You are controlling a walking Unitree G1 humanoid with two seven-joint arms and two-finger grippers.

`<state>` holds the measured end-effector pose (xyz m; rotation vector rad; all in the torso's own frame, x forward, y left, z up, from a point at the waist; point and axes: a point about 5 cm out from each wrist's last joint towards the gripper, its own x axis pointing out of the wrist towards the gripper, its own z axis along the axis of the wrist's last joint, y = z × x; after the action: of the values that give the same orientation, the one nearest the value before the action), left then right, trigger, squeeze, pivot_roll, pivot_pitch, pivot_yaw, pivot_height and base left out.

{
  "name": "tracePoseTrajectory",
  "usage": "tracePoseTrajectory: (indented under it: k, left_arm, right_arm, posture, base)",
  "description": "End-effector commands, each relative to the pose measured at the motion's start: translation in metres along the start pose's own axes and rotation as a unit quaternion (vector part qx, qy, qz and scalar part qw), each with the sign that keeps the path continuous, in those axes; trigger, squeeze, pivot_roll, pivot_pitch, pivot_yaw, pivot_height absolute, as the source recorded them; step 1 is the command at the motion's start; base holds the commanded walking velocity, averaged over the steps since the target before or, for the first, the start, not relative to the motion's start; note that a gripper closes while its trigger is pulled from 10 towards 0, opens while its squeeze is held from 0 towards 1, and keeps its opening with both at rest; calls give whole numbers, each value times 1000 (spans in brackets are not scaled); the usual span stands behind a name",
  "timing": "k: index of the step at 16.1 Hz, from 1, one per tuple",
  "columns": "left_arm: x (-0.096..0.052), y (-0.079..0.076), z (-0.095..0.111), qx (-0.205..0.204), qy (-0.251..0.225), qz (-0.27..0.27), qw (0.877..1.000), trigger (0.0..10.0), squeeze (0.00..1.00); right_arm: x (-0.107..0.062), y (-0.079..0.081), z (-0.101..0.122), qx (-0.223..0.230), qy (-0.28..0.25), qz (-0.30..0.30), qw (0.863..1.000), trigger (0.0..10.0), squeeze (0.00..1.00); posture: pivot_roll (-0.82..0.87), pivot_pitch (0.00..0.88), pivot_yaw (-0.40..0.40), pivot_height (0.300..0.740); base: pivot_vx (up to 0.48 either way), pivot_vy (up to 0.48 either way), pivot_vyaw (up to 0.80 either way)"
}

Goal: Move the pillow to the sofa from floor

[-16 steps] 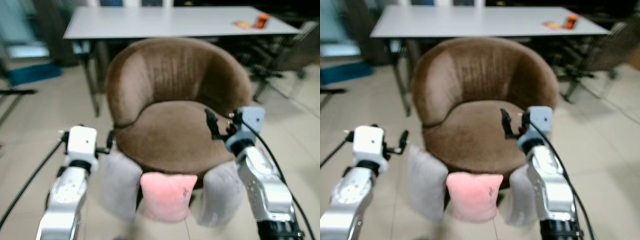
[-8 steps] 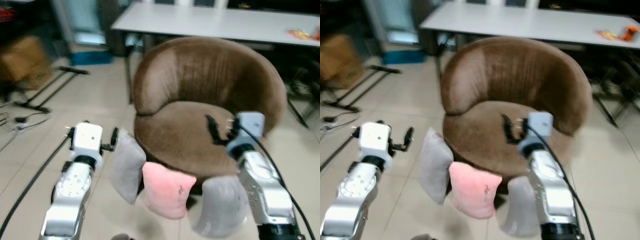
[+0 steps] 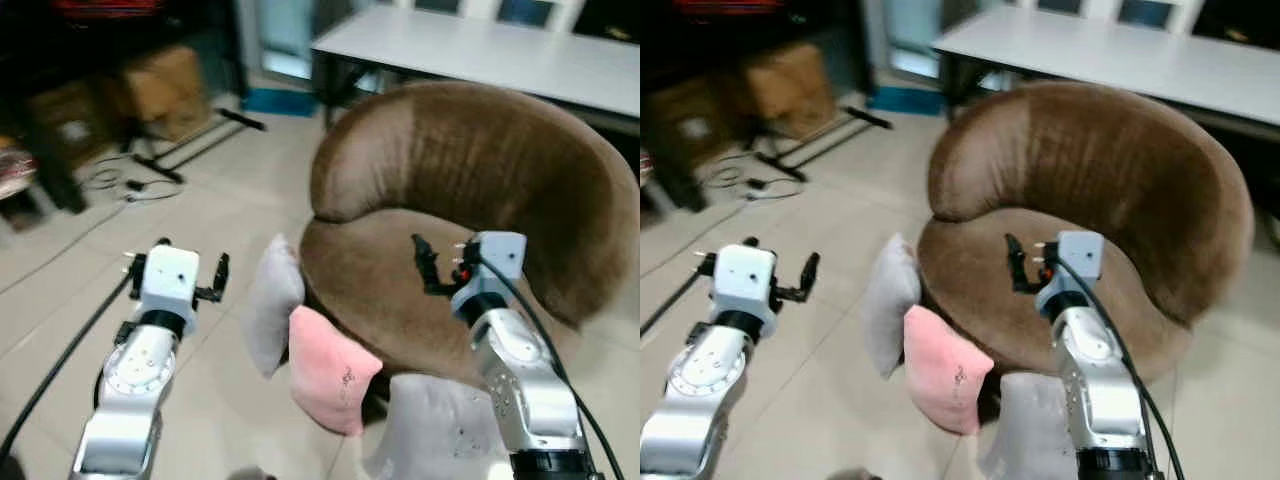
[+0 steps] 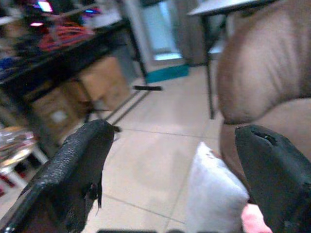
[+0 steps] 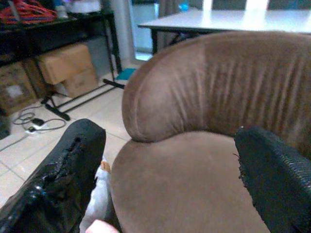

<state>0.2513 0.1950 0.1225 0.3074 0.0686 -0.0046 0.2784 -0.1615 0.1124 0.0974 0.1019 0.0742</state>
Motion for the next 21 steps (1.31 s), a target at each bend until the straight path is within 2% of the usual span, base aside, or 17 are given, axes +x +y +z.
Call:
tracePoseTrajectory:
  k: [1, 8, 13, 16, 17, 18, 21]
  left_arm:
    - [0, 4, -2, 0, 4, 11, 1000, 10000, 0]
    - [-1, 6, -6, 0, 1, 27, 1000, 10000, 0]
    - [3, 6, -3, 11, -6, 22, 1000, 10000, 0]
    - [3, 4, -4, 9, -2, 8, 1000, 10000, 0]
    - [3, 2, -2, 12, -12, -3, 1000, 10000, 0]
    - [4, 0, -2, 11, -14, -11, 1000, 10000, 0]
    - [4, 0, -2, 11, -11, -12, 1000, 10000, 0]
  right_arm:
    - [2, 3, 2, -2, -6, 2, 1000, 10000, 1000]
    - [1, 2, -4, -13, 4, -11, 1000, 10000, 1000]
    - [5, 2, -3, -25, 5, -16, 1000, 10000, 1000]
    - [4, -1, -5, -25, 9, -21, 999, 10000, 1000]
    - [3, -4, -6, -27, 13, -25, 999, 10000, 608]
    - [3, -7, -5, -32, 14, -24, 999, 10000, 0]
    - [3, -8, -6, -35, 22, -27, 999, 10000, 0]
  posture:
    - [-49, 0, 14, 740]
    - [-37, 0, -2, 740]
    - [-32, 0, 1, 740]
    - [-33, 0, 3, 740]
    - [-34, 0, 7, 740]
    - [-37, 0, 10, 740]
    - [-38, 0, 13, 740]
  base:
    - [0, -469, 788]
    - [0, -469, 772]
    - [0, -430, 0]
    - [0, 0, 0]
    - [0, 0, 0]
    - [0, 0, 0]
    - [0, 0, 0]
